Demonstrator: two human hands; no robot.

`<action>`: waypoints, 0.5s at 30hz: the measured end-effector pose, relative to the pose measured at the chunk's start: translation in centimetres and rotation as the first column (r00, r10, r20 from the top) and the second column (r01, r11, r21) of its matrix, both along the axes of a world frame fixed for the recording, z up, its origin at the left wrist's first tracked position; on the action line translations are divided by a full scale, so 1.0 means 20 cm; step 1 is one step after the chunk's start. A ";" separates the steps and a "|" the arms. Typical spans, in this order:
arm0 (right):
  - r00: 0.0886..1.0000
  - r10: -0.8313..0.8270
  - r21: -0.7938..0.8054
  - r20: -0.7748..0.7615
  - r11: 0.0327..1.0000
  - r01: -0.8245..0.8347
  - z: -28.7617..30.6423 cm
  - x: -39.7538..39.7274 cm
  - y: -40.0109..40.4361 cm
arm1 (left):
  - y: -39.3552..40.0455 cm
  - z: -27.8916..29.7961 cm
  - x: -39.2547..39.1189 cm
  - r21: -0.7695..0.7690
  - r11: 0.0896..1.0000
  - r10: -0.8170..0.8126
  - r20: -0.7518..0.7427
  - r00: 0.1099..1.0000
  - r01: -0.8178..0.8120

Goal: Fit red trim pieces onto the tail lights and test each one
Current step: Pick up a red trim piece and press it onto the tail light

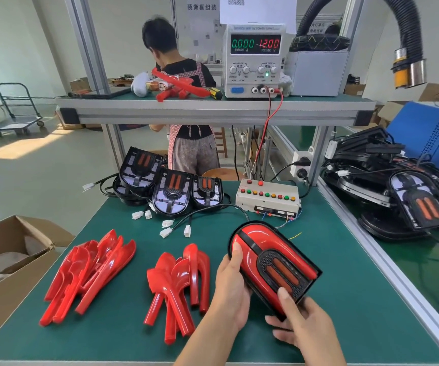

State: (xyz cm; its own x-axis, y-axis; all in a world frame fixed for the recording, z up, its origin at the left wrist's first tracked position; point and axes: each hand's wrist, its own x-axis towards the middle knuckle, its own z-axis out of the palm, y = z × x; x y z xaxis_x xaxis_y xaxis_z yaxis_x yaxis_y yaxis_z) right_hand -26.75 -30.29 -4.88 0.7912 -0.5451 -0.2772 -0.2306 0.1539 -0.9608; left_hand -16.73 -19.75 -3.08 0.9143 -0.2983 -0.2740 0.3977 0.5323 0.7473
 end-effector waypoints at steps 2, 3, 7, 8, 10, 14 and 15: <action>0.974 -0.217 -0.272 -0.058 0.943 0.194 0.01 -0.01 -0.01 | 0.01 -0.01 0.01 0.022 1.000 0.014 0.035 0.999 -0.014; 0.946 -0.324 -0.388 -0.007 0.873 0.295 0.04 -0.02 -0.03 | 0.02 -0.02 0.01 0.027 1.000 0.013 0.052 0.999 -0.014; 0.955 -0.155 -0.698 0.253 0.654 0.291 0.20 0.02 -0.08 | 0.03 -0.06 0.01 0.099 0.995 0.000 0.155 0.988 -0.015; 0.966 -0.065 -0.768 0.250 0.594 0.239 0.25 0.06 -0.10 | 0.03 -0.07 0.01 0.124 0.992 -0.011 0.193 0.981 -0.013; 0.983 0.082 -0.832 0.163 0.546 0.093 0.34 0.16 -0.14 | 0.03 -0.06 0.00 0.211 0.977 -0.082 0.274 0.958 0.023; 0.908 0.413 -0.640 -0.073 0.679 -0.361 0.46 0.34 -0.20 | 0.03 0.00 -0.01 0.377 0.923 -0.229 0.366 0.902 0.082; 0.878 0.471 -0.589 -0.085 0.687 -0.426 0.47 0.37 -0.22 | 0.03 0.00 0.00 0.392 0.916 -0.244 0.374 0.895 0.085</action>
State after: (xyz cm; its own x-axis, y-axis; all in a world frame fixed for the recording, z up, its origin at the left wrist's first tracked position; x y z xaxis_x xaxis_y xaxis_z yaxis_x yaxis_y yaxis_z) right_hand -19.39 -34.61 4.57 0.9875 -0.1547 0.0309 -0.0574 -0.5346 -0.8432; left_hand -16.73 -19.19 -3.04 0.9127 -0.4085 -0.0057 0.0742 0.1519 0.9856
